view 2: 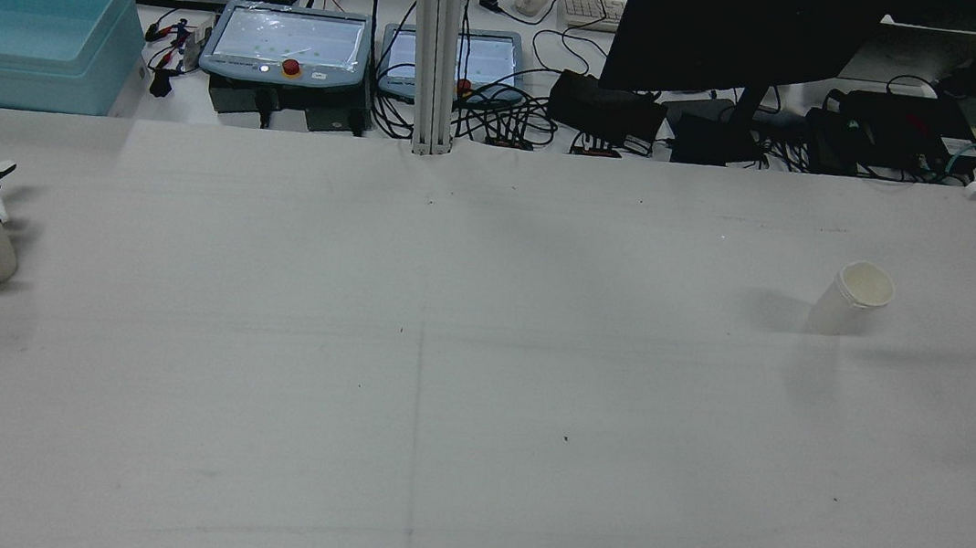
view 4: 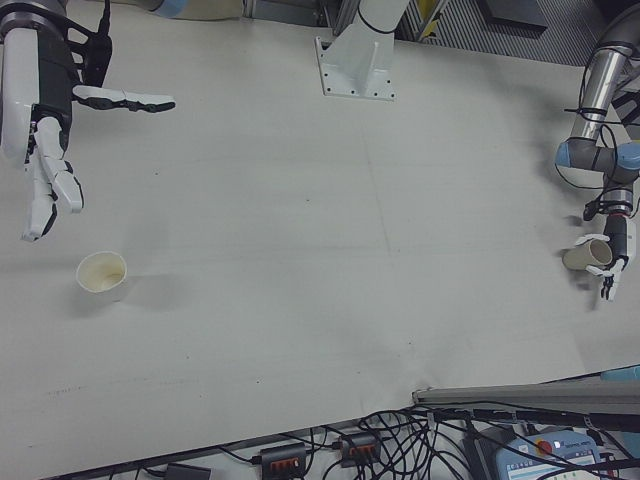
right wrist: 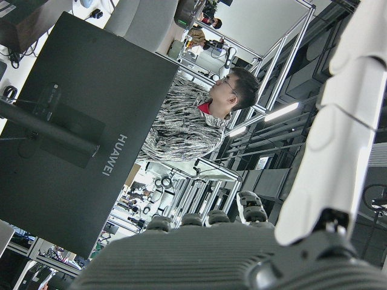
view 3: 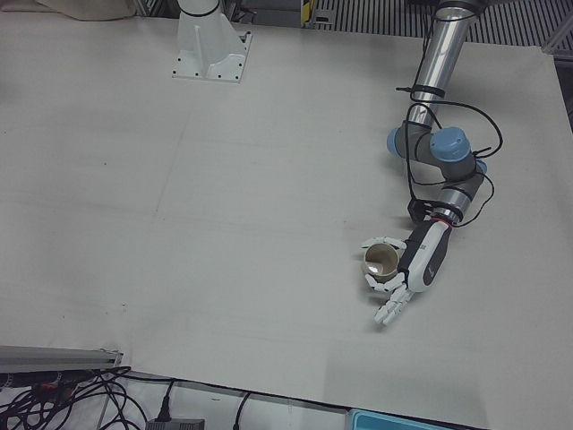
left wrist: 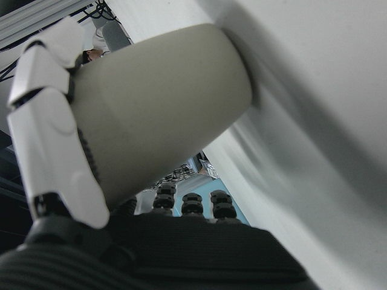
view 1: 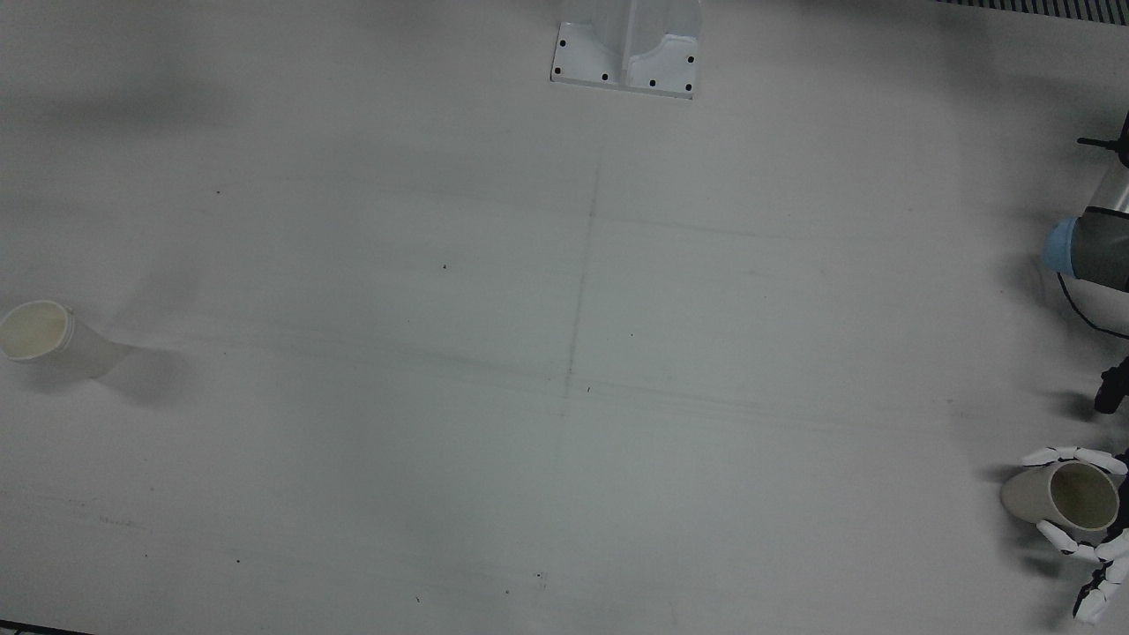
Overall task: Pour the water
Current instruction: 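Lift the white paper cup off the table with the left hand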
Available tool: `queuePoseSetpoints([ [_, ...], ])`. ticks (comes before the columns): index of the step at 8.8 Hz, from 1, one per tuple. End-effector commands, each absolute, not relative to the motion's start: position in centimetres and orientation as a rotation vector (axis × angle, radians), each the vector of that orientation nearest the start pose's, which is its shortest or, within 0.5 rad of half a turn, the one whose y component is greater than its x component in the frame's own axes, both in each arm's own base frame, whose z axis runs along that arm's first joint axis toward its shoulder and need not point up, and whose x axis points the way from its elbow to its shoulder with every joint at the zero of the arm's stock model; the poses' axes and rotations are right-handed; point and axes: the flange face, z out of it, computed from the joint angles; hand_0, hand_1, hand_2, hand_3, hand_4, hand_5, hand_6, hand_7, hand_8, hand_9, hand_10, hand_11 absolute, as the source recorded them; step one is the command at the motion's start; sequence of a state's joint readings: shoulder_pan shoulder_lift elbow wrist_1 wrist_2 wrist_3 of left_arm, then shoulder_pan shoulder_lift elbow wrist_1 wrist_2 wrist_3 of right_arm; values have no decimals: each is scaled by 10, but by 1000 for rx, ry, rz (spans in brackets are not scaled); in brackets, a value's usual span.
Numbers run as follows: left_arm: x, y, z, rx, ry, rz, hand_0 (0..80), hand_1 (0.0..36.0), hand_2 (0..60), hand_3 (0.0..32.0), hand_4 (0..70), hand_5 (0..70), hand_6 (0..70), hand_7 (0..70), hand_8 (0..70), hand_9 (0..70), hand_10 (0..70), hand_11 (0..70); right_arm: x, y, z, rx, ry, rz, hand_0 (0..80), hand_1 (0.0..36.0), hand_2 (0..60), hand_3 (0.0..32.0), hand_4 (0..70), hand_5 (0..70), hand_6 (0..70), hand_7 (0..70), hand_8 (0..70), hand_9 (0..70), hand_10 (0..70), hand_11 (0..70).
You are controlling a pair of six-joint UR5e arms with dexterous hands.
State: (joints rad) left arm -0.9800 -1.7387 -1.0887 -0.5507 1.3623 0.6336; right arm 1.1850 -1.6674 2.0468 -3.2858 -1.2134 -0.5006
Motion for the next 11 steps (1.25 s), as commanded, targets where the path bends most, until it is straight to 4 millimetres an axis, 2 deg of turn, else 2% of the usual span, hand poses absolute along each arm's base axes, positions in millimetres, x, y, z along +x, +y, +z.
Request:
queuePoseSetpoints([
  [1,187,-557,763,207,2113,-1469,384,352,600,0,362,480,79,87,42,65,52,91,-5,-468,518,-539,2628,-2108,524,184,6,0,16,105,1,22,0,0,0,0],
  [2,190,-561,741,182,2133,-1475,386,348,600,0,362,493,80,89,41,65,49,88,-4,-463,528,-535,2614,-2141,523,185,7,0,16,101,0,21,0,0,0,0],
  [3,194,-567,712,149,2161,-1482,391,359,600,0,362,501,78,86,36,58,46,83,-3,-459,551,-543,2586,-2206,524,185,4,0,15,95,0,19,0,0,0,0],
  [4,197,-571,674,119,2189,-1485,392,360,600,0,363,502,77,86,34,55,45,82,-7,-463,591,-541,2546,-2292,522,183,5,0,13,87,0,12,0,0,0,0],
  [5,197,-571,640,102,2200,-1485,395,360,600,0,362,492,75,83,32,51,42,78,-13,-470,627,-540,2557,-2289,512,175,11,0,10,68,0,1,0,2,0,0],
  [6,196,-569,615,99,2209,-1481,402,360,600,0,362,497,74,82,29,46,39,75,-20,-477,675,-510,2583,-2252,505,170,11,0,2,34,0,0,0,4,0,0],
  [7,194,-567,594,101,2211,-1481,407,360,600,0,360,494,73,80,28,44,38,73,-37,-475,707,-477,2626,-2248,505,170,14,0,1,22,0,0,0,9,0,0],
  [9,192,-564,556,103,2224,-1474,419,360,600,0,358,488,71,78,24,38,36,71,-54,-461,769,-440,2635,-2332,515,182,35,0,25,62,0,0,0,7,0,0],
  [10,192,-563,544,103,2222,-1473,424,360,600,0,359,494,71,79,23,37,36,71,-58,-458,801,-421,2652,-2316,509,178,35,0,19,43,0,0,0,7,0,0],
  [11,193,-563,543,102,2219,-1476,425,360,600,0,360,497,72,80,23,37,36,71,-61,-461,825,-403,2646,-2326,505,172,25,0,9,26,0,0,0,2,0,0],
])
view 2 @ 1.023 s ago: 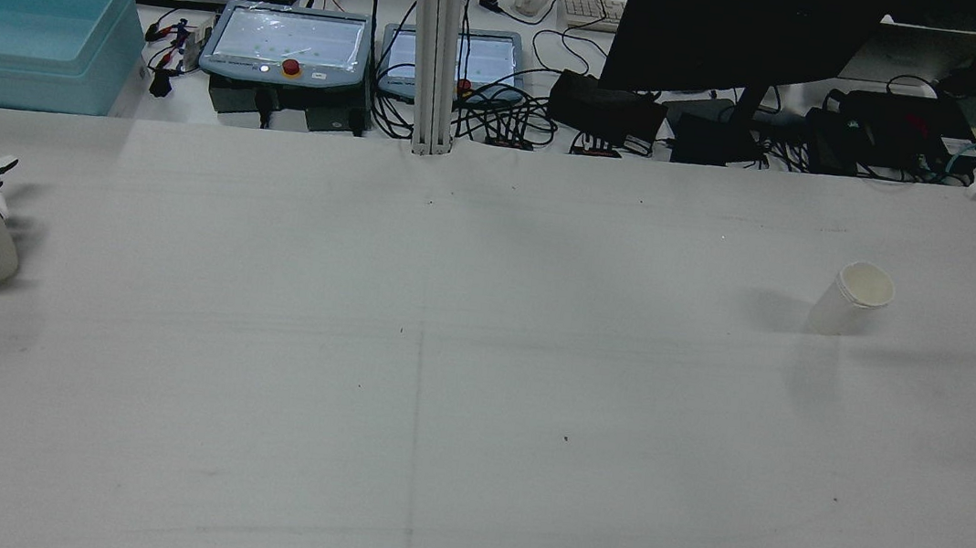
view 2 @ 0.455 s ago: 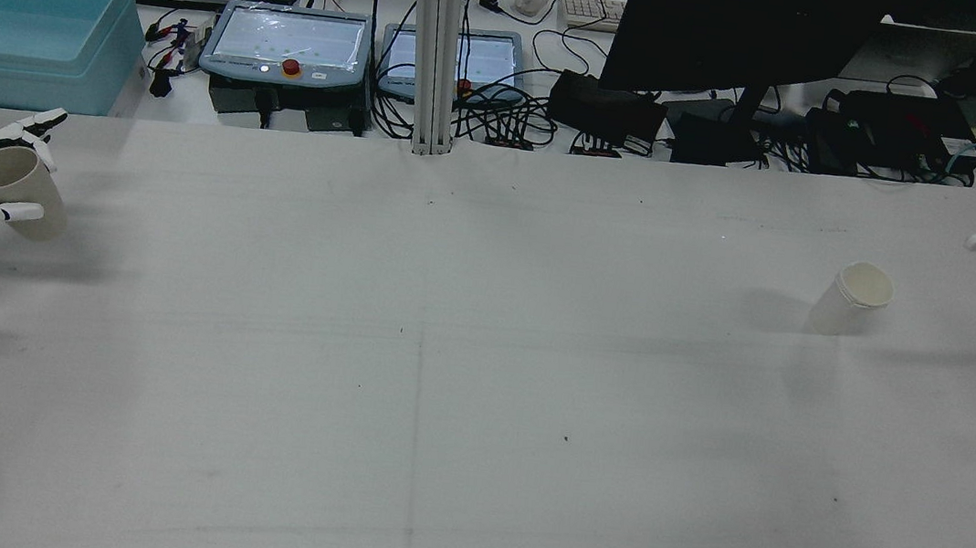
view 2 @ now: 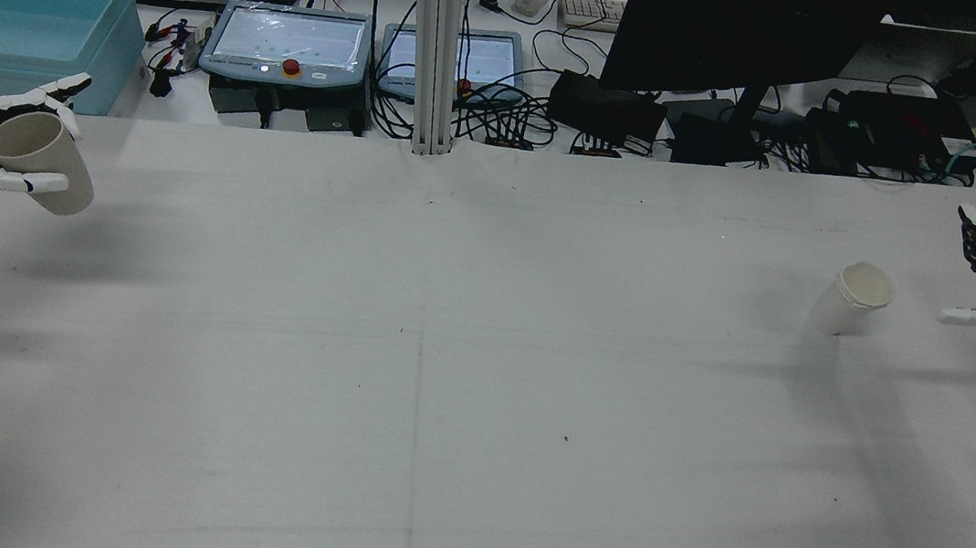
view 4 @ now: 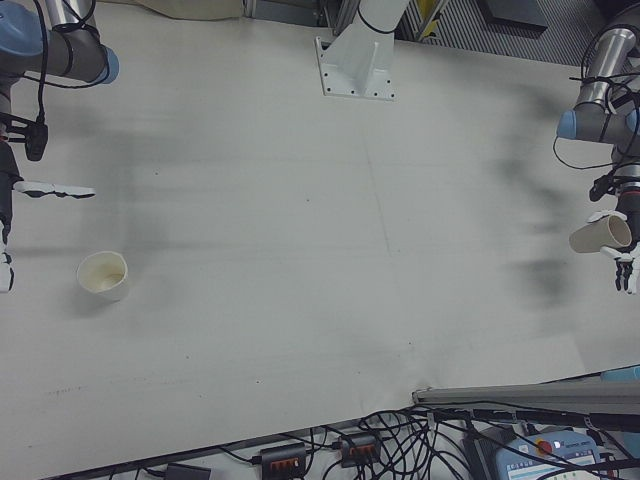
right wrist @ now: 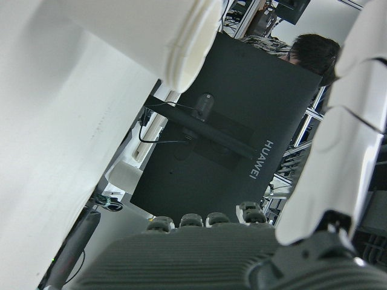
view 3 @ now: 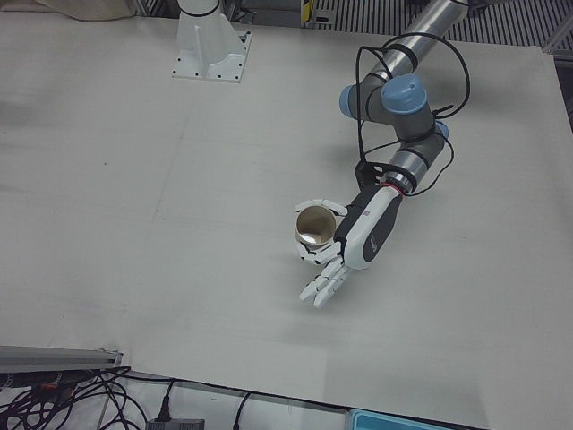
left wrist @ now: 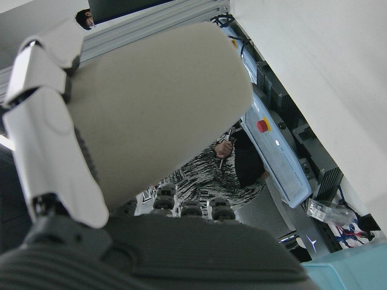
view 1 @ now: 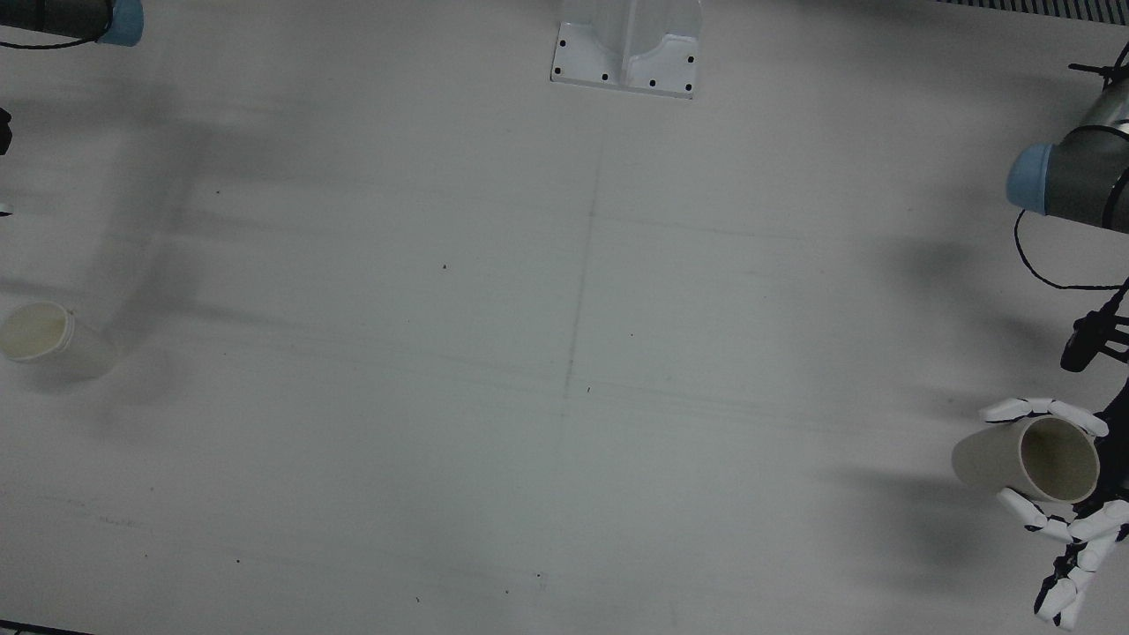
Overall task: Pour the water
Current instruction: 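Reach the right hand to the other white paper cup and grasp it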
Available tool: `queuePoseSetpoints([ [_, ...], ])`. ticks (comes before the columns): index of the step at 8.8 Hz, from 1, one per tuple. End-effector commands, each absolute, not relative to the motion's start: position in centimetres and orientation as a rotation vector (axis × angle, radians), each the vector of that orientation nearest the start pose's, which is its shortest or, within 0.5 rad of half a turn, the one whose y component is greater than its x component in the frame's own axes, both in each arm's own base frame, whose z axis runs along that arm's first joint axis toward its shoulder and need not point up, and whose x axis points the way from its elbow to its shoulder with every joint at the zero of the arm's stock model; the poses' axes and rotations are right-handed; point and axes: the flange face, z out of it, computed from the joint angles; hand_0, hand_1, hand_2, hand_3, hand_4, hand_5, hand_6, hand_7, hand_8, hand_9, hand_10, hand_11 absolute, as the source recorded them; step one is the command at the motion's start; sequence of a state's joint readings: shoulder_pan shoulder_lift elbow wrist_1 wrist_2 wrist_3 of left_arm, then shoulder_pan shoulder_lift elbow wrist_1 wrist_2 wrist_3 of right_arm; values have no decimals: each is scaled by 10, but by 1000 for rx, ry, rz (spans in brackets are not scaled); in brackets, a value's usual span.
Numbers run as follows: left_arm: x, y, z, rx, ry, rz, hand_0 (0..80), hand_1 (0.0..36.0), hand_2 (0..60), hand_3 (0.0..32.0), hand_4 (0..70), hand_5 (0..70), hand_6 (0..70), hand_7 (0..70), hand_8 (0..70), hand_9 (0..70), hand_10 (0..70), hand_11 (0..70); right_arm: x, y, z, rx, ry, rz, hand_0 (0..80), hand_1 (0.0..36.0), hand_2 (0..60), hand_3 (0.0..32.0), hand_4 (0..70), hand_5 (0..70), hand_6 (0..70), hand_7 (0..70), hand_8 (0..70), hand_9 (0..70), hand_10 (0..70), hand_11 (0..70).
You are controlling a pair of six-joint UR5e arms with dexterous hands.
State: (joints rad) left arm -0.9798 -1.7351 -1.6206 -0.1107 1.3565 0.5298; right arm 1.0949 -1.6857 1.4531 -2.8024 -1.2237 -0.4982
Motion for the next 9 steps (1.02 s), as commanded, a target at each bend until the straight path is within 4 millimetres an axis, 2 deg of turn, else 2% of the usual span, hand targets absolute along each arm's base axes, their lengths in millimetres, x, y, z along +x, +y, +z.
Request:
queuePoseSetpoints([
  [1,195,-565,542,104,2210,-1481,425,360,600,0,361,498,73,80,23,38,36,72,-63,-458,838,-400,2645,-2341,505,168,16,0,12,35,0,0,0,0,0,0],
  [3,201,-576,525,106,2214,-1480,430,360,600,0,363,504,76,84,23,38,36,71,-79,-474,844,-390,2652,-2358,505,163,0,0,14,32,0,0,0,0,0,0],
  [6,203,-577,524,104,2214,-1479,428,360,600,0,361,501,76,83,26,41,37,72,-113,-496,847,-370,2685,-2383,511,171,0,0,8,30,0,0,0,0,0,0],
  [9,202,-578,522,102,2218,-1479,429,360,600,0,361,504,76,82,26,41,36,71,-134,-512,831,-370,2732,-2341,519,181,1,0,0,15,0,0,0,0,0,0],
])
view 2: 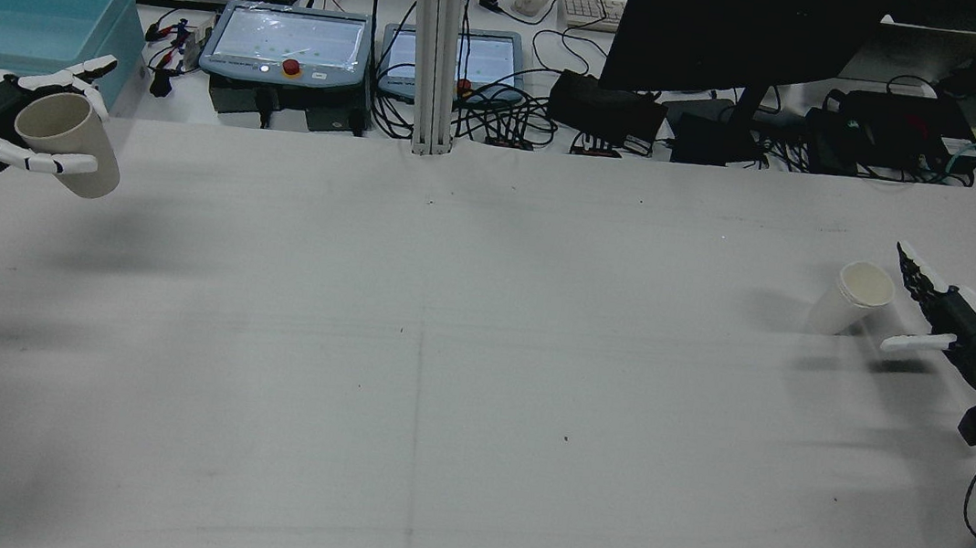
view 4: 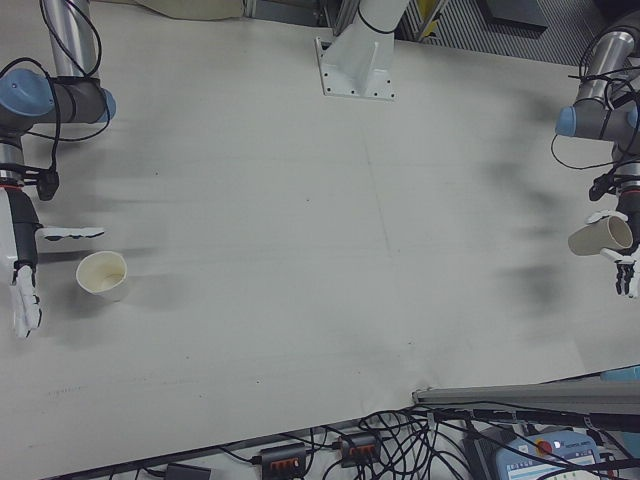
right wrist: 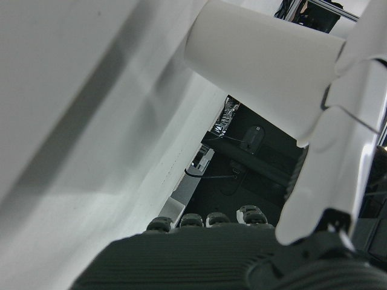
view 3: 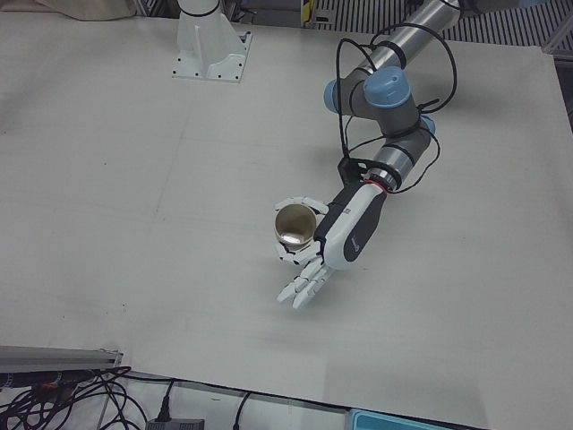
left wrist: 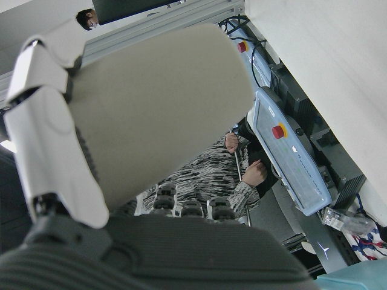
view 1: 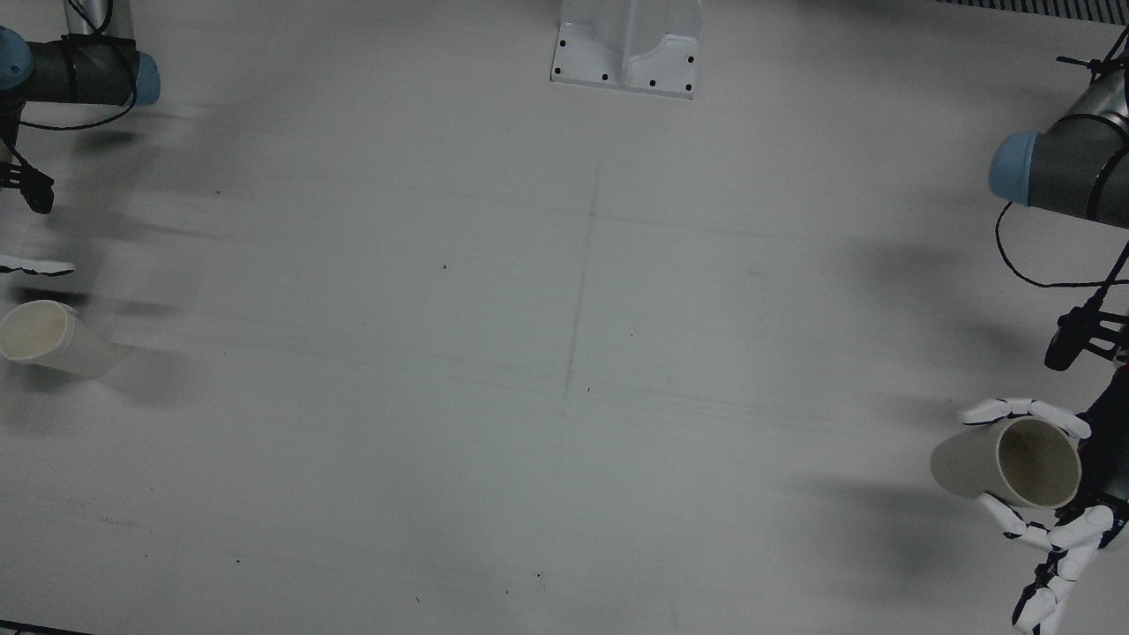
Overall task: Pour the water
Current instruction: 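Reach the right hand to the other white paper cup and grasp it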
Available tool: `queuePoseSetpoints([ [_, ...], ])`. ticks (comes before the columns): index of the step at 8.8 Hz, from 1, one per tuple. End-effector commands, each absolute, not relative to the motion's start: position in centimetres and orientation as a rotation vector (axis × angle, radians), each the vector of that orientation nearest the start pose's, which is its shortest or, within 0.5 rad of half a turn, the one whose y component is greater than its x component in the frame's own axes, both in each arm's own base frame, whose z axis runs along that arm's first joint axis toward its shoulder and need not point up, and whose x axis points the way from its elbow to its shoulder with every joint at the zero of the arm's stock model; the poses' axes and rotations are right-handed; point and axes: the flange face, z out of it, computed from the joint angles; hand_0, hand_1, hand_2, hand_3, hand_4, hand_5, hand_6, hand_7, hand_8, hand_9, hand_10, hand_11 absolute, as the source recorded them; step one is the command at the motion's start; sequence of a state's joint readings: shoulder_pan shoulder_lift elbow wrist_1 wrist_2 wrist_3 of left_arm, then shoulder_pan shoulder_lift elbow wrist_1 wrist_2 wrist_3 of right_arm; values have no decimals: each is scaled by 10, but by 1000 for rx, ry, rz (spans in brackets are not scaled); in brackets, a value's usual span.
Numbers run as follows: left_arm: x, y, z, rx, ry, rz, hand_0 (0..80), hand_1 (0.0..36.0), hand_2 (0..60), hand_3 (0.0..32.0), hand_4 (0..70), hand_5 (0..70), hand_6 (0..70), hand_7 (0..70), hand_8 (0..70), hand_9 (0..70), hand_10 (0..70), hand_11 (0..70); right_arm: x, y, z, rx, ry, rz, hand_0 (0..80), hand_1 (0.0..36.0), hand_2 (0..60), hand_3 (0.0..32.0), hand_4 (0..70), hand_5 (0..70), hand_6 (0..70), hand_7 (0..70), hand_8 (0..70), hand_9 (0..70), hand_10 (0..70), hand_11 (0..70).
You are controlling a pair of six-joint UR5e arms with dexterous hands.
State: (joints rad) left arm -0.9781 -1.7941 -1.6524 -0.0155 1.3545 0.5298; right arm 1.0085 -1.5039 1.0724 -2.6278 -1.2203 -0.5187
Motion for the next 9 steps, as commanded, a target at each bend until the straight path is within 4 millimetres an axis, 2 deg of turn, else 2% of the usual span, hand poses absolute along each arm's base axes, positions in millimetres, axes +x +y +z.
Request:
queuePoseSetpoints([
  [1,202,-578,522,98,2220,-1481,427,360,600,0,361,508,76,83,26,41,36,71,-139,-512,829,-363,2744,-2336,524,185,0,0,5,11,0,0,0,0,0,0],
  [3,202,-578,525,97,2218,-1486,428,360,600,0,362,503,76,82,26,40,35,69,-155,-516,821,-367,2781,-2326,539,198,4,0,13,33,0,0,0,0,0,0],
  [6,203,-578,524,95,2222,-1481,430,360,600,0,362,503,77,83,27,42,36,71,-175,-535,801,-370,2819,-2278,553,215,19,0,16,64,2,1,0,5,0,0],
  [7,203,-578,524,95,2222,-1481,430,360,600,0,361,504,77,83,26,41,36,71,-179,-538,797,-374,2829,-2269,563,224,26,0,18,92,12,21,1,18,0,0],
  [8,202,-578,525,96,2221,-1484,430,360,600,0,361,503,77,82,26,41,36,71,-180,-539,796,-385,2834,-2268,575,241,70,0,19,159,31,64,20,46,0,17],
  [9,203,-579,526,98,2221,-1483,430,359,600,0,360,502,77,82,26,41,36,70,-179,-540,795,-403,2838,-2269,596,259,119,0,24,398,91,189,117,194,73,134],
])
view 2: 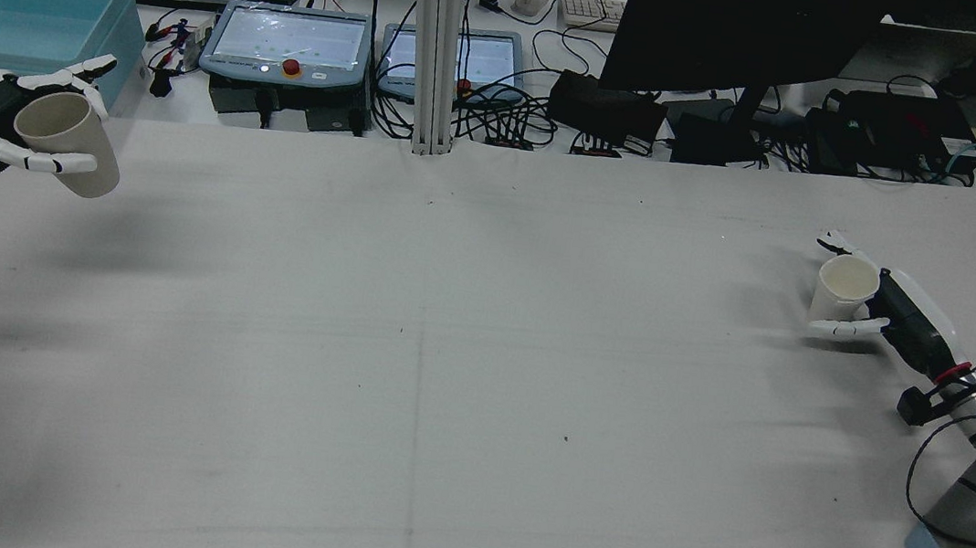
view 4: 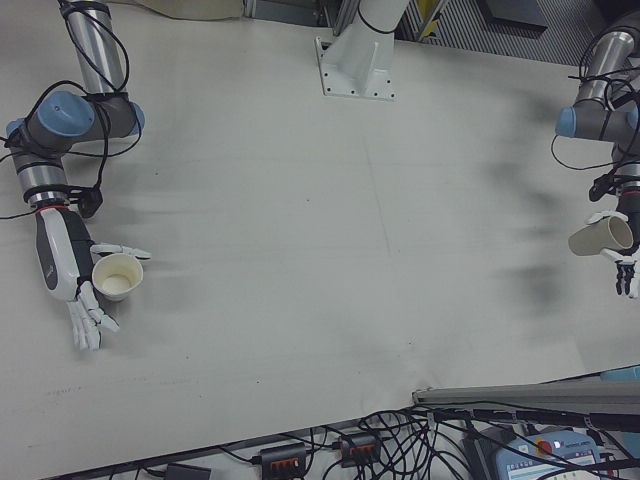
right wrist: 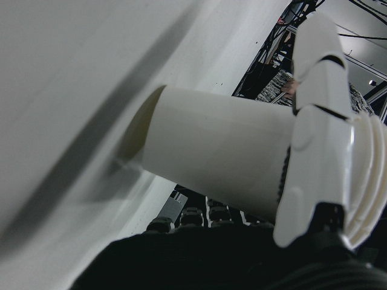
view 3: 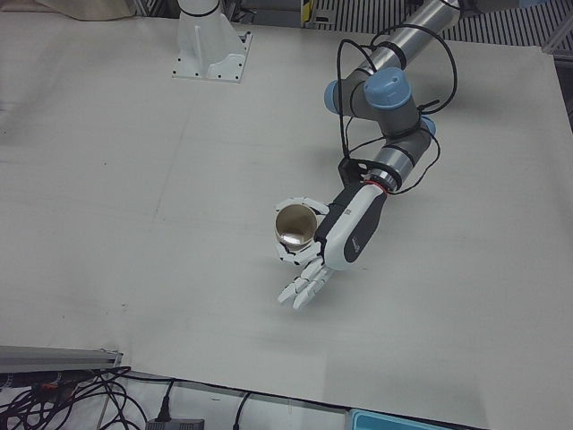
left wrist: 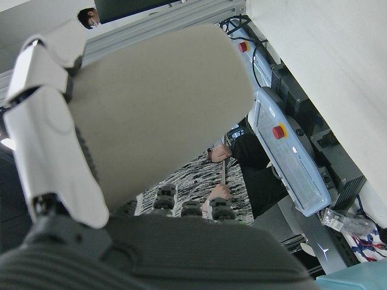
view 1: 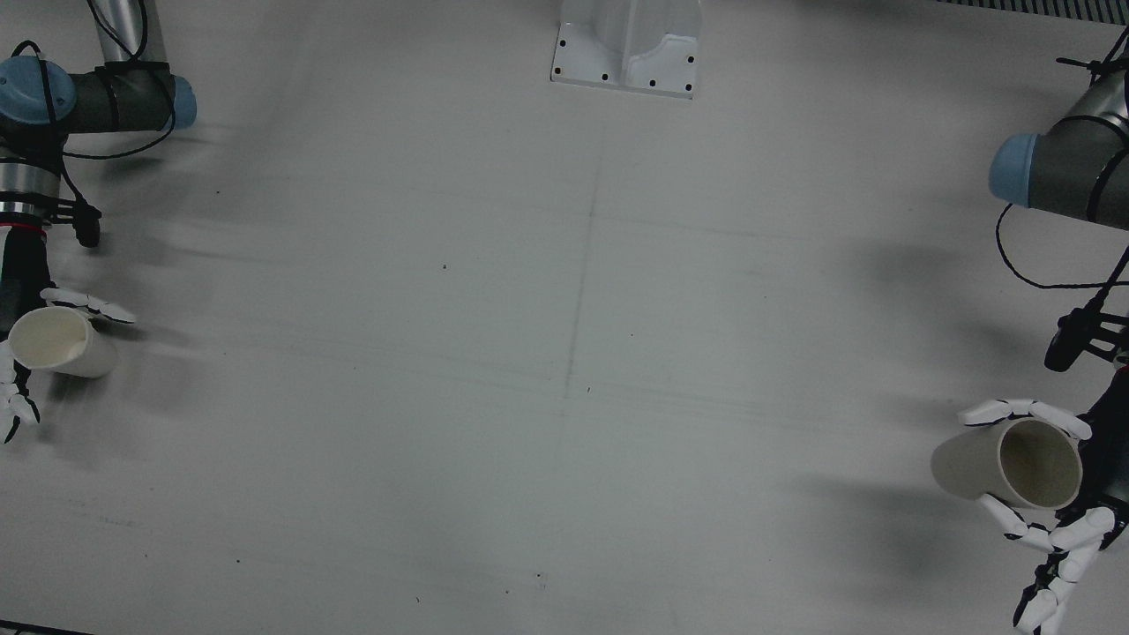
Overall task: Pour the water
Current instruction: 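Reach the right hand to the other white paper cup and grasp it, then lift the white paper cup off the table with the right hand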
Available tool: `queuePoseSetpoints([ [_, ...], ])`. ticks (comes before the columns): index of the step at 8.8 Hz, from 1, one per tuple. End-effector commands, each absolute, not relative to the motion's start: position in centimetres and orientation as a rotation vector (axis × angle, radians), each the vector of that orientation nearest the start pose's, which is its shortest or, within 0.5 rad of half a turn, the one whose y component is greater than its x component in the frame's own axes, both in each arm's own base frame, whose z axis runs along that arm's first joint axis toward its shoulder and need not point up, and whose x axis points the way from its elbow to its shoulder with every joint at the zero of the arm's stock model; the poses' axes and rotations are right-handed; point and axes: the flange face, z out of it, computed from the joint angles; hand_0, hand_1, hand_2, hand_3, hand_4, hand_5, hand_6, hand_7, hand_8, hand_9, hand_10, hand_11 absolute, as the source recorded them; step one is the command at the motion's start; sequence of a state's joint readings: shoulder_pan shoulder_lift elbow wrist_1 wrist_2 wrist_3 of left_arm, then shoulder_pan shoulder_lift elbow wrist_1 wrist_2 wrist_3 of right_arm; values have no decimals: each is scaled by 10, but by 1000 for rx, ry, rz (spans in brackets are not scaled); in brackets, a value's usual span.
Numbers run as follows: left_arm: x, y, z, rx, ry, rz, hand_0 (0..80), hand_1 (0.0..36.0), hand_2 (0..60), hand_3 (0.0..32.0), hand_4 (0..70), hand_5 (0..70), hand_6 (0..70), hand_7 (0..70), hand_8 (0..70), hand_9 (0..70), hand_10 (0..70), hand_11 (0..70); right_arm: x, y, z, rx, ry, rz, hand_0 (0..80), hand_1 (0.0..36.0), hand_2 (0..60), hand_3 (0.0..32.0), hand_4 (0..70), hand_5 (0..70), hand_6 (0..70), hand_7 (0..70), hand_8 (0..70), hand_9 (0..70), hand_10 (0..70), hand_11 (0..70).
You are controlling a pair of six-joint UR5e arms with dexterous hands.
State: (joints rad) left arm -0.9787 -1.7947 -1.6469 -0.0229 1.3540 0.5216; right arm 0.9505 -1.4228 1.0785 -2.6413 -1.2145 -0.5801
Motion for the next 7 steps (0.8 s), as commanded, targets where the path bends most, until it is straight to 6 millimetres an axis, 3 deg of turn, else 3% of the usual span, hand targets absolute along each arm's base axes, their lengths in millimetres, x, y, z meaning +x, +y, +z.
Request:
queuePoseSetpoints([
  [1,203,-579,526,100,2220,-1482,432,358,600,0,360,502,77,82,26,41,36,70,-179,-540,792,298,-2020,1635,685,295,200,0,36,700,224,448,340,500,296,451],
  [2,203,-579,526,98,2221,-1483,431,356,600,0,360,502,77,83,27,41,36,70,-180,-540,786,300,-1994,1643,800,337,234,0,102,700,390,691,531,700,496,700],
  [3,203,-578,525,97,2222,-1481,432,355,600,0,359,501,77,83,26,41,36,70,-180,-540,782,300,-1994,1643,800,359,234,0,128,700,459,700,607,700,574,700],
  [4,202,-578,523,96,2223,-1479,433,353,600,0,359,501,77,82,27,41,36,70,-178,-541,780,295,-2000,1648,800,359,212,0,116,700,452,700,613,700,583,700],
  [5,205,-582,511,96,2230,-1472,436,356,600,0,359,504,77,81,26,40,36,70,-169,-549,759,312,-2051,1637,800,358,258,0,103,700,438,692,602,700,579,700],
  [6,212,-592,489,94,2245,-1462,437,360,600,0,359,509,78,83,26,40,35,69,-146,-543,741,338,-2069,1648,800,360,302,0,100,700,425,669,584,700,563,700],
  [7,223,-606,455,95,2262,-1444,441,360,600,0,360,512,79,86,26,39,34,69,-125,-539,704,364,-2084,1658,800,360,335,0,99,700,419,654,567,700,550,700],
])
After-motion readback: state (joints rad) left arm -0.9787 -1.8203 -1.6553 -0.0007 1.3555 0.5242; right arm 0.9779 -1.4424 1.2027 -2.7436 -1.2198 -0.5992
